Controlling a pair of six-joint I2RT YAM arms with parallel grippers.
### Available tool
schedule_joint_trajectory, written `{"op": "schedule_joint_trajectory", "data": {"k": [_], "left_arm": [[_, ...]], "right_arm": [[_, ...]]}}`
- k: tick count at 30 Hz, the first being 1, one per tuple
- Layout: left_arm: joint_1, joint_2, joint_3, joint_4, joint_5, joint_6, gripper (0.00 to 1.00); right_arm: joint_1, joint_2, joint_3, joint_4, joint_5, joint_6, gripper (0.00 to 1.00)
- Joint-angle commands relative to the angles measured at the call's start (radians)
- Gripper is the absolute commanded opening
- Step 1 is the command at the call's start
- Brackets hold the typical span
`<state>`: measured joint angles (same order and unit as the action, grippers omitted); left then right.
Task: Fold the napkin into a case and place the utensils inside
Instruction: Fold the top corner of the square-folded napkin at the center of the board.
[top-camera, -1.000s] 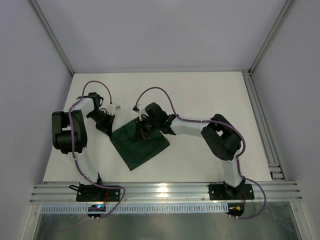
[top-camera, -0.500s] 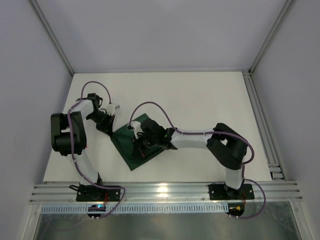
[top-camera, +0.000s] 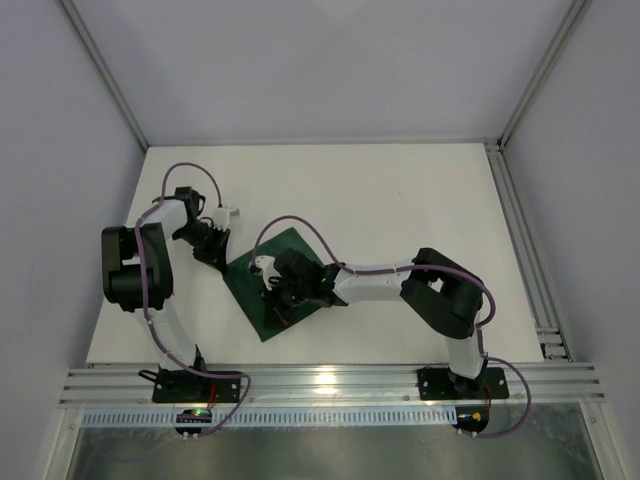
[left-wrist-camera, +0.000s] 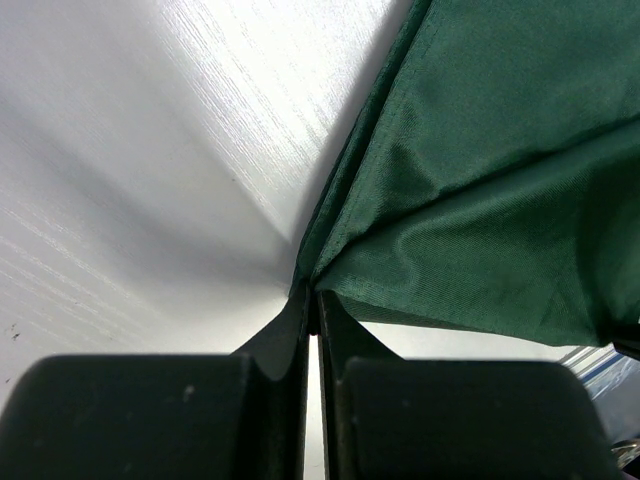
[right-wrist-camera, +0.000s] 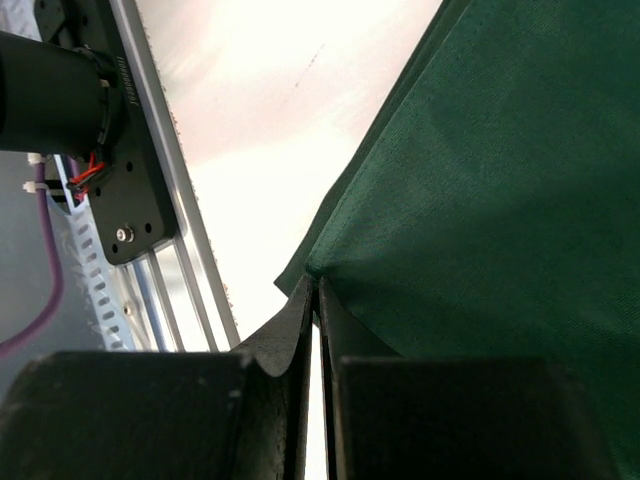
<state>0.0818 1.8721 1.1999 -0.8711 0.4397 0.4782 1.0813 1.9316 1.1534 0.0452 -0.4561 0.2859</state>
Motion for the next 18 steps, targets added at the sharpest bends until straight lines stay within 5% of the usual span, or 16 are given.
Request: {"op": "schedule_joint_trajectory", "data": {"k": [1, 14, 18], "left_arm": [[-0.001, 0.001, -0.016, 0.072, 0.008, 0.005, 0.02], [-0.001, -0.016, -0.005, 0.060, -0.001, 0.007, 0.06], [-0.001, -0.036, 0.001, 0.050, 0.001, 0.004, 0.17]], "right_arm": [[0.009, 0.024, 0.042, -0.002, -0.007, -0.025, 0.04], [0.009, 0.079, 0.078, -0.021, -0.010, -0.036, 0.04], [0.009, 0.076, 0.077, -0.024, -0.004, -0.042, 0.04]]}}
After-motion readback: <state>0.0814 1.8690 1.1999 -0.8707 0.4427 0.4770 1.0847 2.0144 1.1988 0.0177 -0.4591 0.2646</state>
